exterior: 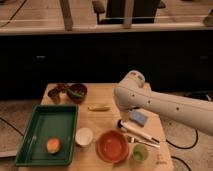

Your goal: Place banana in table surface

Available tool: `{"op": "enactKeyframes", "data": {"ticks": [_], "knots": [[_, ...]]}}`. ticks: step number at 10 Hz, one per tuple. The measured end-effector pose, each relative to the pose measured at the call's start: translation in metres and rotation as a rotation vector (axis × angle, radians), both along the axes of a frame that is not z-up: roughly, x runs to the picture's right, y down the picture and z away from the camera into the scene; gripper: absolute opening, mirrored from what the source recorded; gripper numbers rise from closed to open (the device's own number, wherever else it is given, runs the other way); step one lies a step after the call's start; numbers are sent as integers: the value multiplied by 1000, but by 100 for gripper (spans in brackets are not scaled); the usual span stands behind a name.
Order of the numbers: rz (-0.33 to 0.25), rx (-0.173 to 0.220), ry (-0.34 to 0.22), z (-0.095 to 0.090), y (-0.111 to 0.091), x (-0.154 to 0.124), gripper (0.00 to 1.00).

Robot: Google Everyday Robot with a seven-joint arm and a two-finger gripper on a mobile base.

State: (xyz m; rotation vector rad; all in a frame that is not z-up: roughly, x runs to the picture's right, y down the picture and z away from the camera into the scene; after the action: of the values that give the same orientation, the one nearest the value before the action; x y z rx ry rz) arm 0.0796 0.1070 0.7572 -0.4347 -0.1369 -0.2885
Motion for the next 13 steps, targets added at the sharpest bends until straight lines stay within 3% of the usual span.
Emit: {"op": "enactKeyframes", "data": {"ticks": [13], "knots": [[39,-9,-102,53,-16,-21,80]]}}
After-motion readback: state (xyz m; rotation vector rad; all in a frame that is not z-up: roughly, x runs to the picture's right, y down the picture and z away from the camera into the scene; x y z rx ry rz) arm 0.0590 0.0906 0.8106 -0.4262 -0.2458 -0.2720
